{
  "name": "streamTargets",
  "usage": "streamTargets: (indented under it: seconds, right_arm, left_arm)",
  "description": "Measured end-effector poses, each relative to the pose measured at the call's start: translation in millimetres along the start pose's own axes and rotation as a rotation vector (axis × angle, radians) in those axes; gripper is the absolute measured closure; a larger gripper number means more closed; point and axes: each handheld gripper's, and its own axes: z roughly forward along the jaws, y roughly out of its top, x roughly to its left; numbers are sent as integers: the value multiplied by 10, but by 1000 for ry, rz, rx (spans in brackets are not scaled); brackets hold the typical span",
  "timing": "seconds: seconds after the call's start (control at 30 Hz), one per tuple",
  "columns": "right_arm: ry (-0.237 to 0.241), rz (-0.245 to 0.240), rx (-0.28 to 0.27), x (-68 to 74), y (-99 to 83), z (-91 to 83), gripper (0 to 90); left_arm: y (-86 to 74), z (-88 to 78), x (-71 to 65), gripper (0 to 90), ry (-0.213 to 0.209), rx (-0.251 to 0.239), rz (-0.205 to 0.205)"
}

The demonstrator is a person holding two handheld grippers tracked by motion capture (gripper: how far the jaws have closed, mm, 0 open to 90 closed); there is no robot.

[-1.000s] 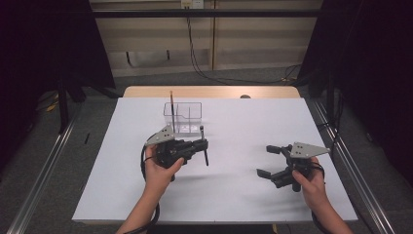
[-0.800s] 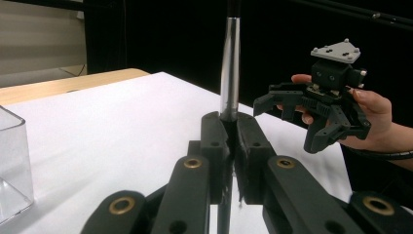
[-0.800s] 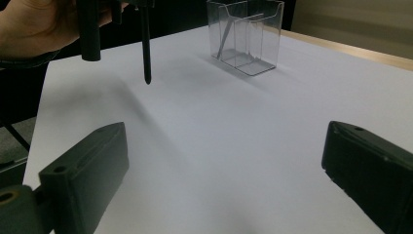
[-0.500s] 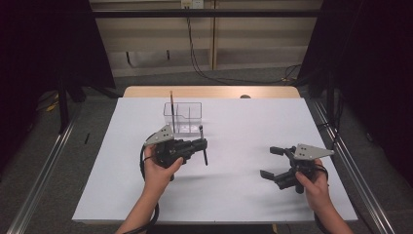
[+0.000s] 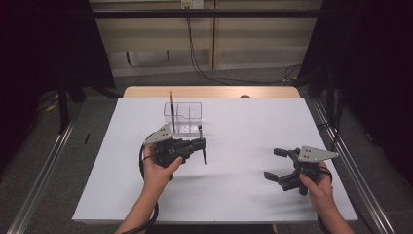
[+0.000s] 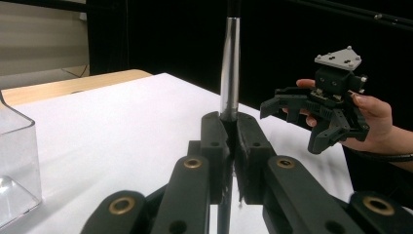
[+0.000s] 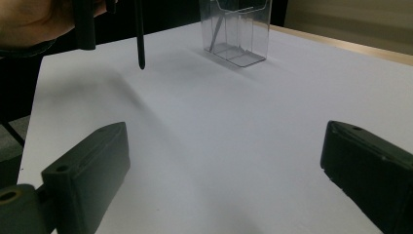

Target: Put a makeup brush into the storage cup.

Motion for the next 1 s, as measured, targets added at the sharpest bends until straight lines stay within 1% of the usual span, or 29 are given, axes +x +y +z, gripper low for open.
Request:
streamTargets:
  seconds: [0.3,0.43,0.57,0.67,1.0]
  right_arm:
    - [3,-20,16,2,-32,-46,39]
    - [6,-16,13,-8,-43,-74,41]
    - [2,-30,22,-15,-52,-91,44]
    - [3,-24,20,-21,-55,-99,44]
    - [-7,-29,22,-38,-66,-138,43]
  left_arm:
    - [11,-10,23,837,5,4,3]
    - [17,-13,35,837,6,5,0]
    - [22,-16,43,837,8,8,-1]
    - [25,-20,46,837,9,7,0]
    - [38,-42,75,837,20,7,-4]
